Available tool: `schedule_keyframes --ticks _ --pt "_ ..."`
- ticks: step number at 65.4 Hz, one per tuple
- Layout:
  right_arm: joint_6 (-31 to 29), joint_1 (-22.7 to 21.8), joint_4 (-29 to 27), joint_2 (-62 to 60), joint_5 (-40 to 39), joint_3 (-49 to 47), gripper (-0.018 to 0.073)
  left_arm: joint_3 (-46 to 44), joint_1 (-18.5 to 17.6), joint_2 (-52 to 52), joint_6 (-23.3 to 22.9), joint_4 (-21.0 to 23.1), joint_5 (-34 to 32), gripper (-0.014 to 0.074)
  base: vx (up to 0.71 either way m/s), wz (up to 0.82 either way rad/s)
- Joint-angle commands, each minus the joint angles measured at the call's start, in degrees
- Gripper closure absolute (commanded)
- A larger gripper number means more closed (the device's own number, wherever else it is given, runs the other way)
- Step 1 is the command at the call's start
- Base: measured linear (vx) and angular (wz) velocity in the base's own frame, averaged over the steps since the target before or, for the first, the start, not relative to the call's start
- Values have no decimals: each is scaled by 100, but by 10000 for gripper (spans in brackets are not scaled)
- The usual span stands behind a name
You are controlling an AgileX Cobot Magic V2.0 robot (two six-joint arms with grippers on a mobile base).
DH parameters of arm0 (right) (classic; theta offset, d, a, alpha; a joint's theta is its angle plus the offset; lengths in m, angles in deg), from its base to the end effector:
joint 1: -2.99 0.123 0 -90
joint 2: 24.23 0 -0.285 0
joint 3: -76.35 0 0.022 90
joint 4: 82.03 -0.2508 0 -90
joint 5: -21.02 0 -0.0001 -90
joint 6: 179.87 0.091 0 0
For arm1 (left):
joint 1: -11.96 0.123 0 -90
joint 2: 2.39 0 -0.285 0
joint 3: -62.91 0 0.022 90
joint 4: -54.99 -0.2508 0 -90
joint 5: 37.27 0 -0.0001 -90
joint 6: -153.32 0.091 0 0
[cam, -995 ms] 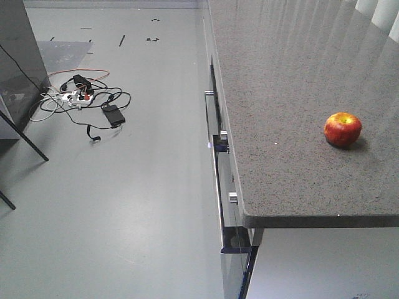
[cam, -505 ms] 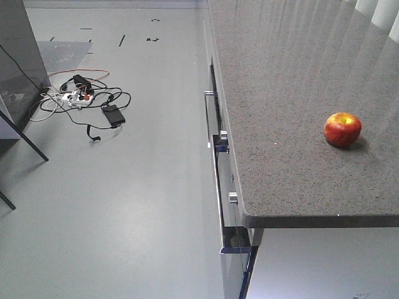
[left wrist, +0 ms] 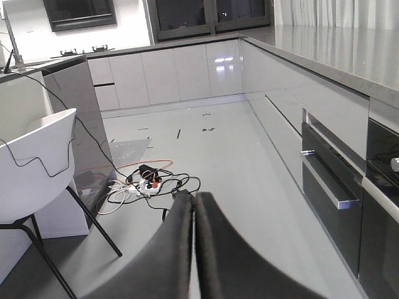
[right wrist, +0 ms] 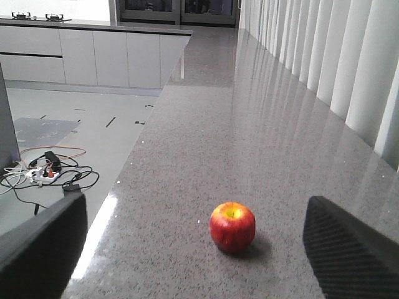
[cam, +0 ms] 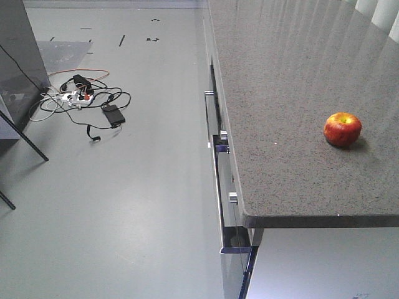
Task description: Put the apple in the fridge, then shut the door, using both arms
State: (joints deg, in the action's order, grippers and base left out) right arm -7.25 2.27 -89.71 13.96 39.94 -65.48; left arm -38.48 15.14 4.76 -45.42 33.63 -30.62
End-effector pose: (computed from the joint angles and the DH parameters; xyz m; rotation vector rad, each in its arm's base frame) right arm 0.1051 0.0026 0.3715 -0.0241 1.6600 0.0250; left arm 0.0563 0.0070 0.1958 -0.0424 1.6055 0.1106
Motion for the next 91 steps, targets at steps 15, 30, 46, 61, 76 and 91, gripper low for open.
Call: schedule_keyframes --ticks 15,30,46,61,76,91 --pt "107 -14 92 2021 461 -2469 -113 -105 -33 -86 -13 34 -352 603 0 0" --pt "494 -535 415 3811 1566 -4416 -104 -105 -33 -86 -13 34 -352 603 0 0" --pt "153 -809 26 5298 2358 -5465 -99 -105 -33 -86 -13 34 -352 603 0 0" --pt "-115 -809 -475 6362 2149 -5663 -94 -105 -33 -86 -13 34 -352 603 0 0" --pt "-459 -809 -721 7093 1882 -5663 -91 -105 -33 -86 -13 34 -352 603 0 0" --pt "-474 -809 -804 7471 1614 -5663 -92 -105 -33 -86 -13 34 -352 603 0 0"
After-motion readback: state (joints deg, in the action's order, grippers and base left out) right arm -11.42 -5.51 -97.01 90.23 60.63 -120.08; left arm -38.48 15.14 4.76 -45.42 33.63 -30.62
